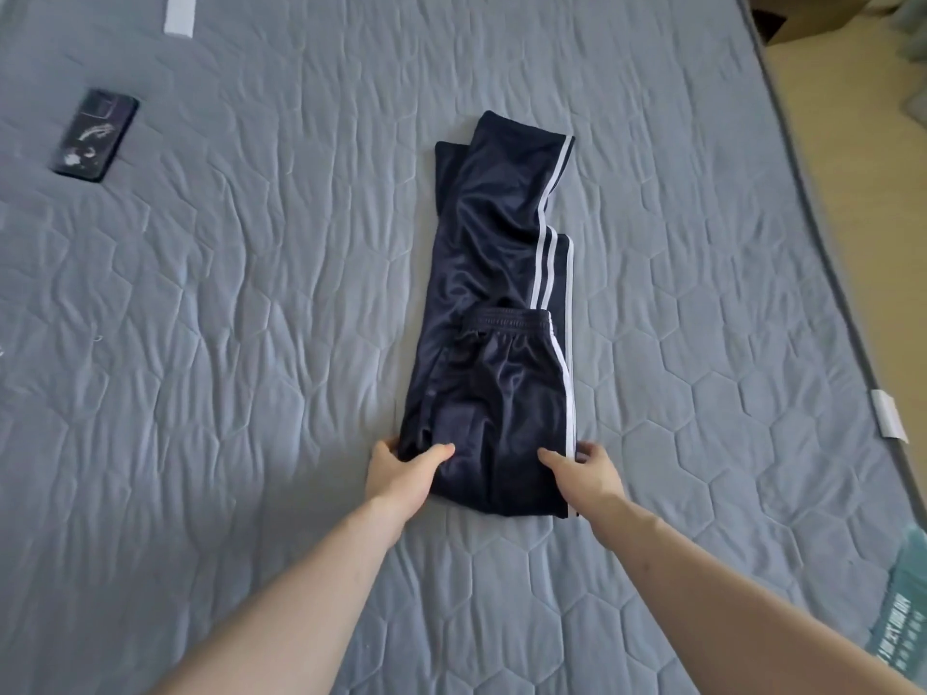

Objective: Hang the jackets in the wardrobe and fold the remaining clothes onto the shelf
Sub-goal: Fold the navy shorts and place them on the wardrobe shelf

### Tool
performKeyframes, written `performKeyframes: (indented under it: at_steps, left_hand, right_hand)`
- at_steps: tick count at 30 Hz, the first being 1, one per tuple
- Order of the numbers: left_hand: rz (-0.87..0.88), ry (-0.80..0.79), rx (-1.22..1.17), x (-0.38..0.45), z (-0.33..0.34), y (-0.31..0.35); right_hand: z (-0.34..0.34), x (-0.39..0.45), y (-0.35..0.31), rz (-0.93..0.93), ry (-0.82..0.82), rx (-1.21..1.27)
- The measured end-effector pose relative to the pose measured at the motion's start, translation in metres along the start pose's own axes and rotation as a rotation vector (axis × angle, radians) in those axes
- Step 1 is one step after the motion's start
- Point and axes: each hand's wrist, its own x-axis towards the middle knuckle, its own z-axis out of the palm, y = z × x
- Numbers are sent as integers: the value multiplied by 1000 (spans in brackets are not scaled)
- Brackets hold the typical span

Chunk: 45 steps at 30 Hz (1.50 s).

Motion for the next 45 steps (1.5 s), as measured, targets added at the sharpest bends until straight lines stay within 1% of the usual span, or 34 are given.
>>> performKeyframes:
  at_steps: [2,6,10,15,19,22,25,27,30,32,34,36,38,41,45]
  left_hand:
    - [7,28,-13,-2,4,-1]
    - [74,-26,109,-17,0,-8]
    - [87,-57,173,-43,-21,-20]
    - [95,-82,264,-86,-50,-57]
    - [120,-176,450,-127,-76,-93]
    - [85,-213,569,-156,-94,-125]
    - [62,-243,840,-180,-107,-150]
    - [0,-329,963,-192,-114,-160]
    - [-184,-542,946,-202,-126,-161]
    - [-226,-579,928,-204,-133,-154]
    - [-155,-516,891,-202,-136,-145]
    - [-34,-401,858,-197,-137,-129]
    - [56,-305,758,-187,-136,-107]
    - [123,-255,522,-165,-129,-66]
    - [160,-219,263,-144,-116,-9]
  right_hand:
    - [-3,-5,2,-7,-57,30]
    - [-5,-23,11,-27,-106,15]
    - [-7,-51,28,-18,-138,-24]
    - [-11,-97,54,40,-182,-123]
    - [-18,-145,81,108,-258,-273]
    - [-20,-181,110,161,-310,-342]
    - [-24,-209,133,213,-378,-429]
    - [-28,-226,143,270,-468,-513]
    - [-34,-241,149,347,-600,-633]
    - [-39,-243,142,351,-629,-669]
    - [-45,-237,127,327,-609,-661]
    - [-50,-225,103,290,-557,-602]
    - [-55,-210,73,237,-494,-521]
    - [-63,-188,28,170,-445,-387]
    - [-74,-160,-20,194,-399,-179]
